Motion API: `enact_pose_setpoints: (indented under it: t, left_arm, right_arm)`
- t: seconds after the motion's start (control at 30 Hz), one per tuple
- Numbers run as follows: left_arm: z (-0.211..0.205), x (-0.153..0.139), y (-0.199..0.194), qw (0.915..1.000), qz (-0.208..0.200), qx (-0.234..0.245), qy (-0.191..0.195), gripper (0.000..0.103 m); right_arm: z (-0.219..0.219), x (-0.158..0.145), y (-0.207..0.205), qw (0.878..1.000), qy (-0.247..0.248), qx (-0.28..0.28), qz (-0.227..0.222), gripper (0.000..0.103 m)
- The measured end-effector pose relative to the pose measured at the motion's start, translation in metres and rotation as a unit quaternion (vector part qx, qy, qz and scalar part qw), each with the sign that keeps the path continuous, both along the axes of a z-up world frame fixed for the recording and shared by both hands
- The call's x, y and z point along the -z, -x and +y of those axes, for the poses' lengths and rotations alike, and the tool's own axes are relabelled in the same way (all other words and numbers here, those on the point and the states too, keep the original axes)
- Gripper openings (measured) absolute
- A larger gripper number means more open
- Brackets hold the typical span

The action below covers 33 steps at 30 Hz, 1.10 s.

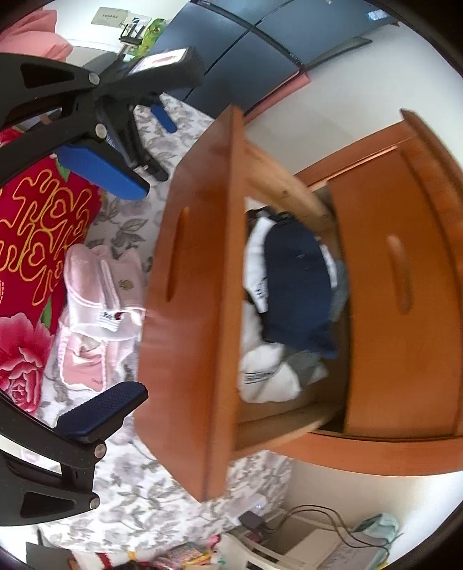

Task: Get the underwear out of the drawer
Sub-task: 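Reach the right gripper into the drawer toward the navy sock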

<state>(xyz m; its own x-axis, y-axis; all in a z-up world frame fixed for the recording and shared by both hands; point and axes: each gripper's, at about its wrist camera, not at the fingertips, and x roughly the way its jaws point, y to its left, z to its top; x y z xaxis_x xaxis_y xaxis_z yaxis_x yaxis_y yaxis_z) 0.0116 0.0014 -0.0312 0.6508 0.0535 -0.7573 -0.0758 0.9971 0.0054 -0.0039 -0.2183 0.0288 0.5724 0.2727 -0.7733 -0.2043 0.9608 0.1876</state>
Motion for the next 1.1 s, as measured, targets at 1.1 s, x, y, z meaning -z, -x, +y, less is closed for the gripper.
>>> enact_pose_setpoints:
  t: [1.1]
  left_arm:
    - [0.002,0.002,-0.007,0.9999,0.014,0.003,0.005,0.098]
  right_arm:
    - [0.01,-0.037,-0.069,0.998,0.038,-0.033,-0.038,0.103]
